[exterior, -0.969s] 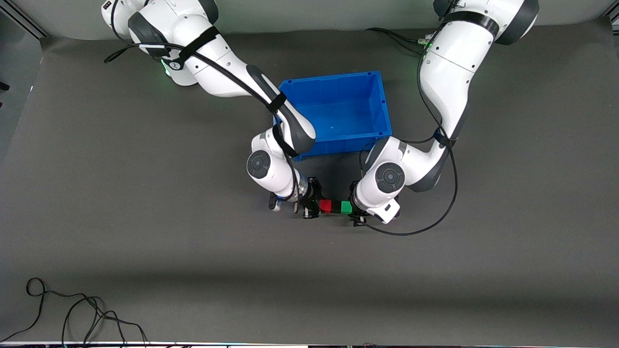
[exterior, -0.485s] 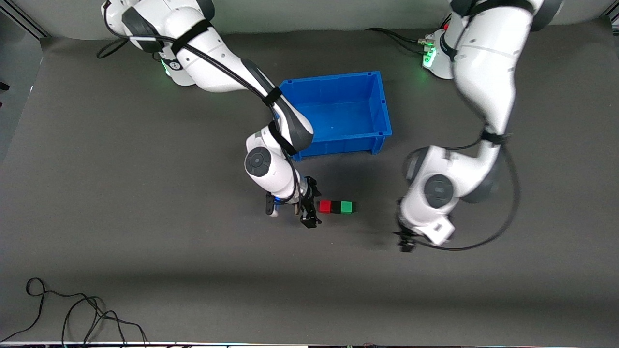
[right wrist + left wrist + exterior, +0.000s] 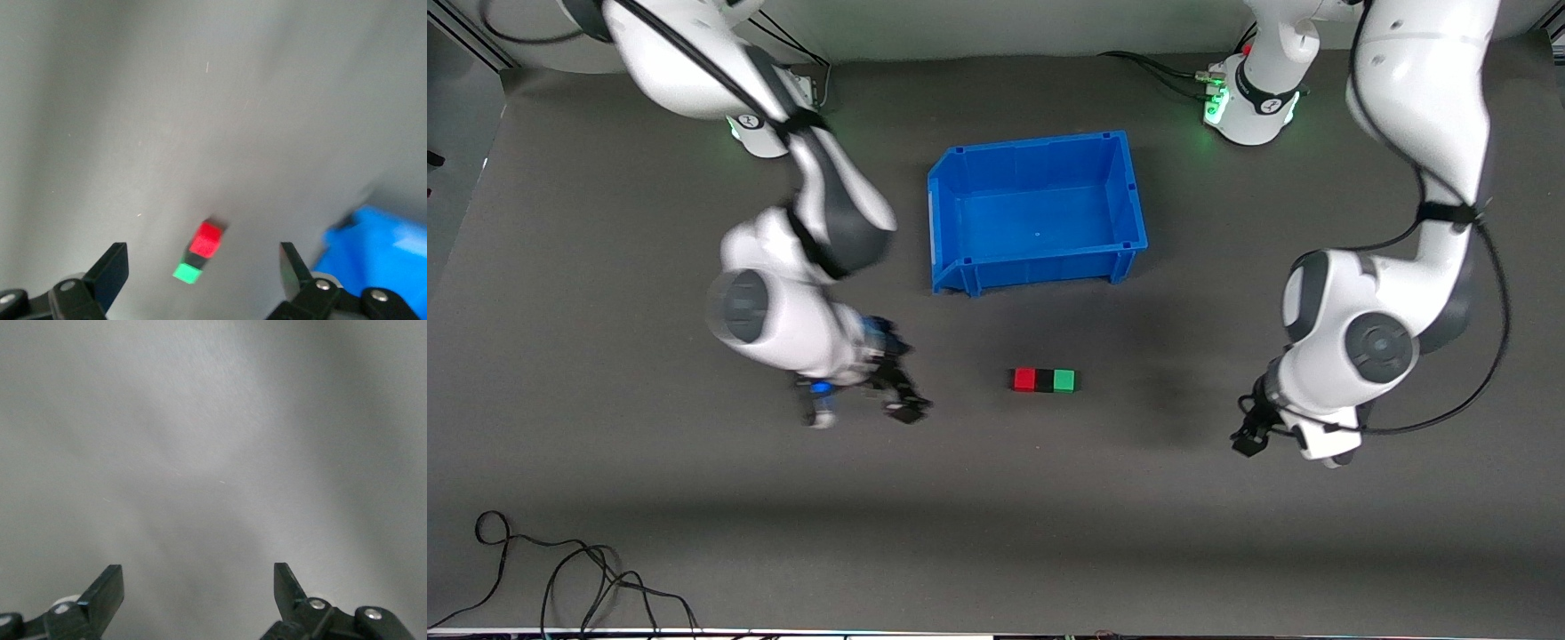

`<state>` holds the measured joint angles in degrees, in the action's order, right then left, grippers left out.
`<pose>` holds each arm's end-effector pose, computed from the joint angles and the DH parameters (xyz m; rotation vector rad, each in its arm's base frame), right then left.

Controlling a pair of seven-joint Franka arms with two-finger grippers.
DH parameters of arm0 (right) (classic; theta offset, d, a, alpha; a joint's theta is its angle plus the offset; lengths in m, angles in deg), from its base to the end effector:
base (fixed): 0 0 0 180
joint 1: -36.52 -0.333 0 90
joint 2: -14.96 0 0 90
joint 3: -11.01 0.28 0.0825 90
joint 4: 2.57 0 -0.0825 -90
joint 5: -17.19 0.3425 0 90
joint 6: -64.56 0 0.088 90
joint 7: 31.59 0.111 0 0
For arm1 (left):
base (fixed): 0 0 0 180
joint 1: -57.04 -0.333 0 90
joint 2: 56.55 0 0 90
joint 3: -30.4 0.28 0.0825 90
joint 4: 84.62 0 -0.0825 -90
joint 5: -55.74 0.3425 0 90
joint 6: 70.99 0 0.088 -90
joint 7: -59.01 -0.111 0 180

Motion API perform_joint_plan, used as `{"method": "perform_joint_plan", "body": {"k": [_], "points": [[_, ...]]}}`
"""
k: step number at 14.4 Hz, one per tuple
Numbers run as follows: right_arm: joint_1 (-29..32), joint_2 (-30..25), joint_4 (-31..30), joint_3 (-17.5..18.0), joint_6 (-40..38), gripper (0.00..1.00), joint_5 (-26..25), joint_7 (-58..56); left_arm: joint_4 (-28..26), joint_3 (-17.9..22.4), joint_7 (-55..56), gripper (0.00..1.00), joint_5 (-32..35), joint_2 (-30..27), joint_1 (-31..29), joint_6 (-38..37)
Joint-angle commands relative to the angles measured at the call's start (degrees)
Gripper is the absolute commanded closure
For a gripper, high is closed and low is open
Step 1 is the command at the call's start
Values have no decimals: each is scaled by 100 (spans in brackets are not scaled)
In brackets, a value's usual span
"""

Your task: Attach green and red cubes to black cube

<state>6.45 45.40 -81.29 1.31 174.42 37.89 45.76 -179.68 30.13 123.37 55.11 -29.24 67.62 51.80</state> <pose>0.5961 0.2712 0.3944 -2.5191 1.5282 0.2654 0.6128 -0.1177 0.3199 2.7886 1.4172 -0.0018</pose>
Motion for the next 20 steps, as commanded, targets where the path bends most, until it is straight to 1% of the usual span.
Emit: {"method": "perform_joint_plan", "body": {"k": [1, 3, 5, 6, 7, 9, 11, 13, 14, 16, 18, 20], "points": [[-16, -687, -232, -488, -831, 0, -476, -1455, -496, -9, -1456, 0, 19, -691, -188, -517], [-16, -1083, -241, -699, -1307, 0, -1108, -2431, -784, -9, -2607, 0, 28, -1137, -486, -633], [2, -1452, -319, -832, -1536, 0, -1461, -3380, -1241, -9, -3951, 2, 28, -1647, -828, -677], [167, -1663, -433, -806, -1589, 0, -1567, -3829, -1409, -9, -4497, 2, 28, -1841, -960, -695], [430, -1856, -565, -719, -1607, 0, -1655, -4259, -1463, -9, -4929, 1, 28, -1982, -1057, -825], [1079, -2173, -776, -351, -1608, 0, -1779, -5226, -1367, -9, -5555, 0, 28, -2167, -1207, -1247], [1896, -2419, -891, 220, -1608, 0, -1972, -6122, -1270, -18, -5768, 0, 19, -2343, -1234, -1546], [2722, -2700, -1075, 791, -1616, 0, -2008, -6958, -938, -18, -5786, 0, 45, -2344, -1216, -1958], [3074, -2797, -1146, 994, -1625, 0, -2017, -7232, -771, -26, -5829, 0, 106, -2335, -1216, -2161], [3210, -2868, -1138, 996, -1808, 0, -2025, -7445, -550, -35, -5839, 0, 203, -2318, -1173, -2338], [3210, -2939, -1120, 961, -1924, 0, -2183, -7602, -409, -44, -5839, 0, 265, -2300, -1164, -2426], [3210, -2948, -1111, 961, -1994, 0, -2192, -7753, -146, -44, -5813, 0, 265, -2126, -1155, -2636]]}}
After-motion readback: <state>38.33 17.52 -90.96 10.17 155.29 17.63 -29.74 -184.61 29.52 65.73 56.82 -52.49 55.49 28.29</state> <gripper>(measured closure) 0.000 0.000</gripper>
